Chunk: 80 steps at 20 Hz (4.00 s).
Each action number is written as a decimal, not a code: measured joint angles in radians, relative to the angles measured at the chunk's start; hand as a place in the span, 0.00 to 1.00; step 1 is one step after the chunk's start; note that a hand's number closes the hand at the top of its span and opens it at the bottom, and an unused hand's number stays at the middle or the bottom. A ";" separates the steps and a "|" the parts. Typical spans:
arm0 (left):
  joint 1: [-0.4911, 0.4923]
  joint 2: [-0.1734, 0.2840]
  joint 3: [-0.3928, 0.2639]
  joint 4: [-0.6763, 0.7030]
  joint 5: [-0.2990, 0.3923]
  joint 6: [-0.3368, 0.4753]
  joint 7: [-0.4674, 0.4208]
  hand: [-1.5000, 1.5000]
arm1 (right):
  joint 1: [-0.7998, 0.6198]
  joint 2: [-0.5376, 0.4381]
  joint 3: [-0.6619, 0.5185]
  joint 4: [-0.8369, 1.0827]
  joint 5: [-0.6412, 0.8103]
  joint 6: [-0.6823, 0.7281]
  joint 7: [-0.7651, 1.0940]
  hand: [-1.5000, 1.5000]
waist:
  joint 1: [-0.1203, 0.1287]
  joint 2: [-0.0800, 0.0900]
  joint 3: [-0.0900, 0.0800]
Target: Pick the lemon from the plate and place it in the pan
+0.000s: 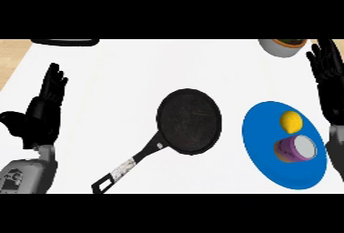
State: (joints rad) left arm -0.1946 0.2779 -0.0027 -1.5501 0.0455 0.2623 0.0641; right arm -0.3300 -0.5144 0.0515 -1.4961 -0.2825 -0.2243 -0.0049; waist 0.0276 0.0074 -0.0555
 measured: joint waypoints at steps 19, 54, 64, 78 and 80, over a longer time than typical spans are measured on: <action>0.226 0.073 -0.121 0.013 -0.084 -0.110 0.050 0.50 | 0.224 -0.173 -0.069 0.294 0.307 -0.530 0.637 0.00 | -0.033 -0.011 0.047; 0.220 0.035 -0.120 -0.013 -0.129 -0.146 0.069 0.50 | -0.371 -0.241 0.218 0.636 0.108 0.273 1.136 0.00 | 0.003 -0.002 0.055; 0.268 0.035 -0.094 -0.018 -0.127 -0.164 0.029 0.50 | -0.474 -0.156 0.242 0.845 0.122 0.344 1.124 0.00 | -0.002 -0.003 0.055; 0.262 0.023 -0.072 -0.060 -0.137 -0.181 0.083 0.50 | -0.520 -0.066 0.243 1.027 0.164 0.386 1.103 0.00 | -0.015 -0.006 0.056; 0.264 0.020 -0.066 -0.041 -0.143 -0.183 0.068 0.50 | -0.522 -0.055 0.239 1.031 0.173 0.386 1.103 0.00 | -0.017 -0.006 0.055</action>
State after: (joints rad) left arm 0.0694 0.2974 -0.0691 -1.5912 -0.0978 0.0790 0.1319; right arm -0.8522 -0.5698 0.2905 -0.4654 -0.1099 0.1621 1.0982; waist 0.0106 0.0013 -0.0001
